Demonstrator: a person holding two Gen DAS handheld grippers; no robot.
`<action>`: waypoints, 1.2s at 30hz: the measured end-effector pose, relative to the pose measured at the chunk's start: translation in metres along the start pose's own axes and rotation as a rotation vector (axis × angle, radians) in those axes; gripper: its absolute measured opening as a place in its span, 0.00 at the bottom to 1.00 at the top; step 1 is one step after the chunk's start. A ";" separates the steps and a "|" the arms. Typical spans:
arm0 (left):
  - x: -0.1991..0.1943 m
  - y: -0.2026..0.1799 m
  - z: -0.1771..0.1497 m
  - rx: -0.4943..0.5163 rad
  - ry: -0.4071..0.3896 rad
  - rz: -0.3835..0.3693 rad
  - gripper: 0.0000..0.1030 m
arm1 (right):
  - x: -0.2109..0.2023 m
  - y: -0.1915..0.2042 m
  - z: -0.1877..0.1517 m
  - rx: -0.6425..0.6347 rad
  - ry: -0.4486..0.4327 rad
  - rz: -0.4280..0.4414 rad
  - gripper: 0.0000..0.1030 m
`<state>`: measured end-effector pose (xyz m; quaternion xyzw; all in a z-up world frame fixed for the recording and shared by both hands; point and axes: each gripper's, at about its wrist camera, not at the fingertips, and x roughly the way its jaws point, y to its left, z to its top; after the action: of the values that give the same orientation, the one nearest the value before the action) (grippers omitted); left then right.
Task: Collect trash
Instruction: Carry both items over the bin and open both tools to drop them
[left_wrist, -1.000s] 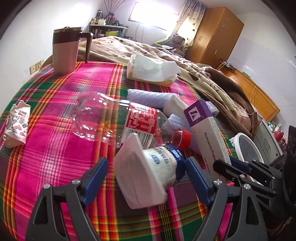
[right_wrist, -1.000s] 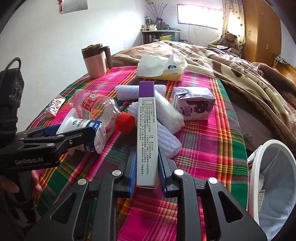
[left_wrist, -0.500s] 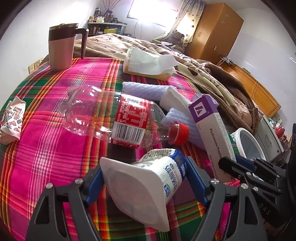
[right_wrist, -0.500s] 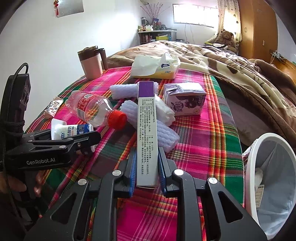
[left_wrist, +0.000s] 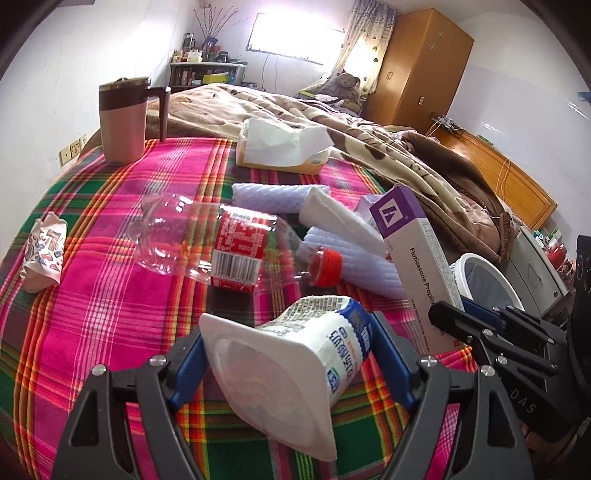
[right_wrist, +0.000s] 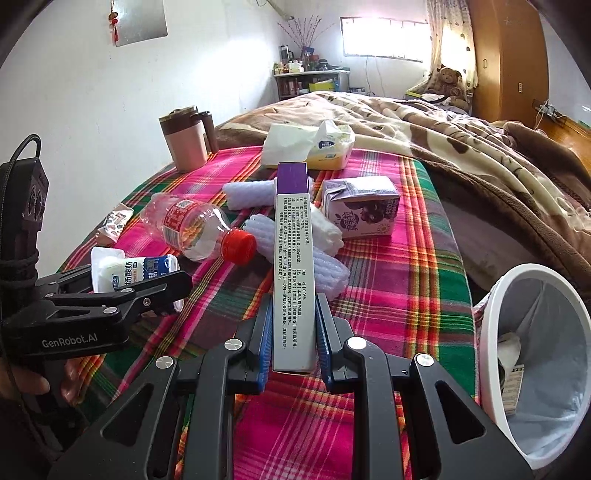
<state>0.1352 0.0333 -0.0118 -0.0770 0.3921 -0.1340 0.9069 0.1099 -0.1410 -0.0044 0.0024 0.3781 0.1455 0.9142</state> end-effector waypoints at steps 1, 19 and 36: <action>-0.003 -0.003 0.001 0.006 -0.007 0.001 0.80 | -0.002 -0.001 0.000 0.002 -0.005 -0.003 0.21; -0.015 -0.083 0.018 0.144 -0.089 -0.018 0.80 | -0.055 -0.047 -0.004 0.067 -0.099 -0.102 0.21; 0.031 -0.203 0.029 0.285 -0.061 -0.163 0.80 | -0.080 -0.133 -0.026 0.215 -0.095 -0.292 0.21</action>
<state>0.1393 -0.1680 0.0362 0.0166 0.3338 -0.2591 0.9062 0.0731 -0.2929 0.0168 0.0522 0.3443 -0.0304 0.9369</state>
